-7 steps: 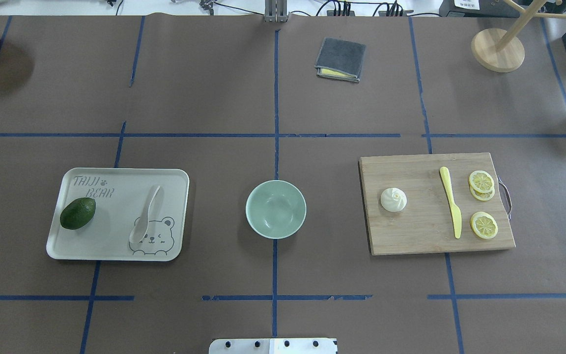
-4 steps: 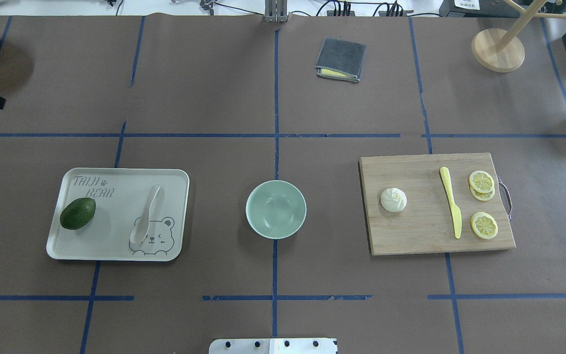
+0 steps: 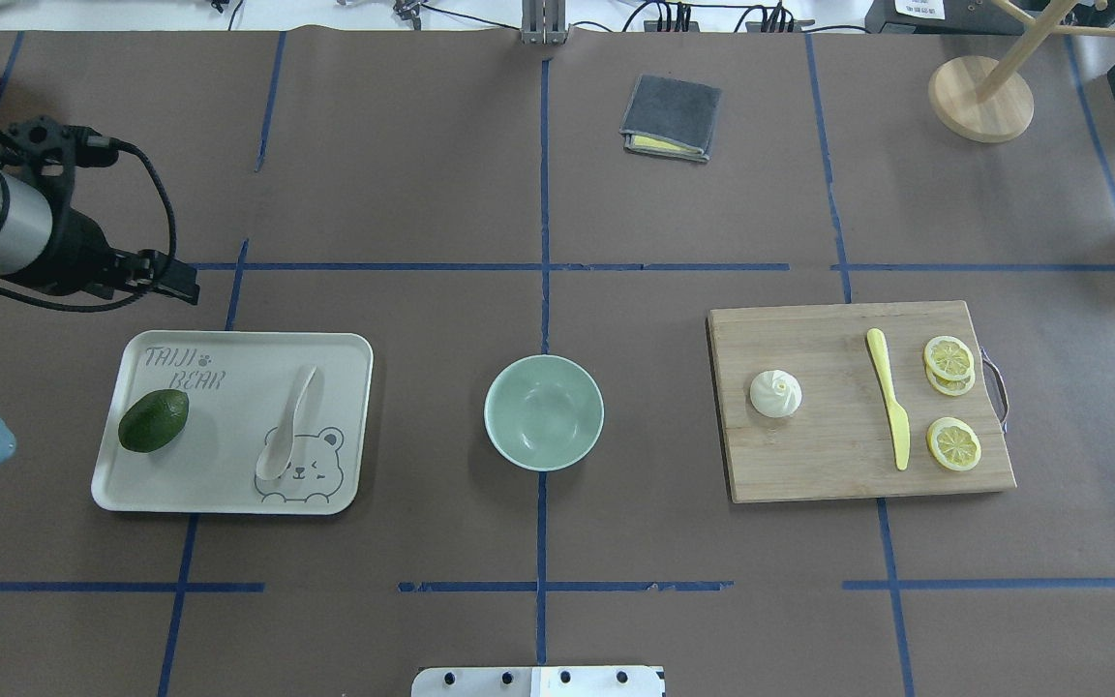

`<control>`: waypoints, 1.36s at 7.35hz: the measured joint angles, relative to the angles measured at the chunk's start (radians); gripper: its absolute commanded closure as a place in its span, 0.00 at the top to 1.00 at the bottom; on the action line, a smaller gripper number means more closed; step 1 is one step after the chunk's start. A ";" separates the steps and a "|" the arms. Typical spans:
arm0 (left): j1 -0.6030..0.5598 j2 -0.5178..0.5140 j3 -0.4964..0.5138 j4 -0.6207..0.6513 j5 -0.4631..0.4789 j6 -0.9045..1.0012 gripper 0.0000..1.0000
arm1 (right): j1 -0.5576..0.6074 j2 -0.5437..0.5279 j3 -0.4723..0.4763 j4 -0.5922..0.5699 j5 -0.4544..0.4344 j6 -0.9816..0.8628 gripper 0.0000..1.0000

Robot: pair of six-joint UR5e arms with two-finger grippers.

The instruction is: Put spoon and bun in bowl

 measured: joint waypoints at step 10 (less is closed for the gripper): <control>0.193 -0.090 0.168 -0.059 0.100 -0.121 0.84 | -0.382 0.016 0.118 0.264 -0.123 0.586 1.00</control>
